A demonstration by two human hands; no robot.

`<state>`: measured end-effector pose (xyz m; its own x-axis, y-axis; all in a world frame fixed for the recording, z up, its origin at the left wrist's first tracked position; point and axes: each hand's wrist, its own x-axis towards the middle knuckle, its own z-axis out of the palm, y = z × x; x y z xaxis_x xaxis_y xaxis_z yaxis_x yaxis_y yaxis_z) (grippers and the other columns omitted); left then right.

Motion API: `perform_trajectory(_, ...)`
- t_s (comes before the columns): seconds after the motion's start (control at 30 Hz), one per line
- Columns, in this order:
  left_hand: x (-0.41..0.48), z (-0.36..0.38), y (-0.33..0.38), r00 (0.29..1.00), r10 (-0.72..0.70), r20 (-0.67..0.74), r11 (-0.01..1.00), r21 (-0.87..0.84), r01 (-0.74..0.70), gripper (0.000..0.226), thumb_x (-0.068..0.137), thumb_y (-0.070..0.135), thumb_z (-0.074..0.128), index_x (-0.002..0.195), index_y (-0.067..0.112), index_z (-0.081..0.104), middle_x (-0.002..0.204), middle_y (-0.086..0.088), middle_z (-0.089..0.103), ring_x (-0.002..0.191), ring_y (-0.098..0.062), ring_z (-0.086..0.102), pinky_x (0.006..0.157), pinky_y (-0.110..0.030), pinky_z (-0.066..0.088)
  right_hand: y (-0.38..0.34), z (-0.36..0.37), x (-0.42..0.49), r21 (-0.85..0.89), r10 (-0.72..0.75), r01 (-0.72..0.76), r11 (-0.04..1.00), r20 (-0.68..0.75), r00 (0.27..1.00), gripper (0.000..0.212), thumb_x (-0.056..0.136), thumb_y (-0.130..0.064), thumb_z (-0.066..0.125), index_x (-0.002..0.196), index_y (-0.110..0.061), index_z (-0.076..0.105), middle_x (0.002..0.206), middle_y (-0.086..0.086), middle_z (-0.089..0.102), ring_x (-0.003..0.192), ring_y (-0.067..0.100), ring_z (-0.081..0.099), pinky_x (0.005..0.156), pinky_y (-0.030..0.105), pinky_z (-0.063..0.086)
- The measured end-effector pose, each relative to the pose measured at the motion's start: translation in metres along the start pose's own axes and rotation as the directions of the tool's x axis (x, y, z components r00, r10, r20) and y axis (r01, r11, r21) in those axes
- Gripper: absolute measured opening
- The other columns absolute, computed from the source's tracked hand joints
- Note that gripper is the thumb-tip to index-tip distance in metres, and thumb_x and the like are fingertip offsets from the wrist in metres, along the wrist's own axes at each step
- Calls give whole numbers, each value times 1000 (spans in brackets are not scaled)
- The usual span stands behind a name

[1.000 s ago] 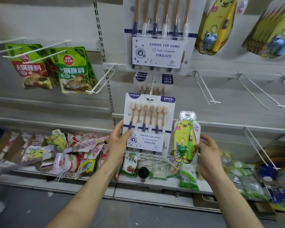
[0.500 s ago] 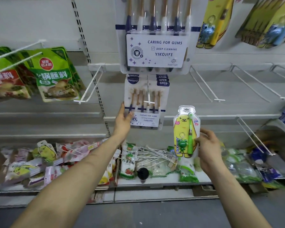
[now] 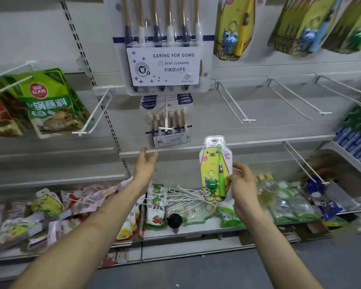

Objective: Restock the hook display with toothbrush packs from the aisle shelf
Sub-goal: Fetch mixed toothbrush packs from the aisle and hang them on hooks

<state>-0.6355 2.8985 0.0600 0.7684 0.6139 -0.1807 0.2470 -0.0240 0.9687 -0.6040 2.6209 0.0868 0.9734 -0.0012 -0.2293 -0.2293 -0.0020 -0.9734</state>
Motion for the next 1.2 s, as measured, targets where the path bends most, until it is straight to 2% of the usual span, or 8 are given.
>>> perform_trajectory(0.1,-52,21,2,979,-25,201,996,-84,43,31,108,28,52,137,17,59,133,-11,69,114,-22,70,99,-40,59,-4,-4,-4,3,-8,8,1000,64,998,42,95,9,44,115,-25,61,111,5,73,100,23,73,81,45,62)
perform_trajectory(0.23,-114,57,13,944,41,327,991,-135,4,33,107,32,54,133,15,65,121,-4,77,111,-22,74,96,-40,61,-14,-23,-11,11,-13,11,1000,178,984,42,97,9,43,119,-22,61,110,6,73,100,22,74,86,48,63)
perform_trajectory(0.37,-164,90,27,967,119,224,990,-104,-97,32,101,31,66,131,19,67,122,4,76,109,-15,73,95,-39,61,-28,-59,-21,32,-63,57,998,265,962,42,96,12,46,118,-20,62,110,6,74,103,22,72,82,39,62)
perform_trajectory(0.43,-186,106,35,976,144,166,980,-162,-117,25,101,20,67,126,15,69,117,-2,77,105,-23,75,90,-43,63,-35,-81,-26,47,-84,73,996,311,947,42,96,12,47,119,-19,62,108,5,75,102,20,73,78,35,61)
perform_trajectory(0.57,-219,140,64,967,239,92,955,-200,-217,18,100,9,66,118,10,70,107,-5,79,93,-23,75,81,-40,64,-57,-127,-29,114,-158,124,986,374,914,32,100,5,52,120,-18,63,110,5,76,104,22,73,87,43,61)
perform_trajectory(0.77,-242,202,134,927,369,60,899,-276,-340,13,101,5,64,112,8,70,98,-4,78,82,-19,72,73,-39,63,-134,-194,-12,109,-330,311,944,350,877,15,101,-10,59,109,-20,66,101,2,76,99,25,73,95,57,58)
perform_trajectory(0.93,-241,258,203,881,468,70,856,-287,-431,12,102,8,64,112,5,70,93,-4,77,79,-16,72,73,-42,65,-203,-238,16,75,-470,468,880,273,839,12,101,-8,58,108,-13,66,101,8,74,102,30,72,93,56,59)
perform_trajectory(1.2,-198,355,297,817,554,159,822,-258,-507,13,104,21,63,109,14,72,101,-1,79,95,-22,75,75,-31,62,-276,-304,85,35,-544,545,838,135,828,10,101,-10,61,103,-18,67,96,5,74,88,21,71,73,35,63)
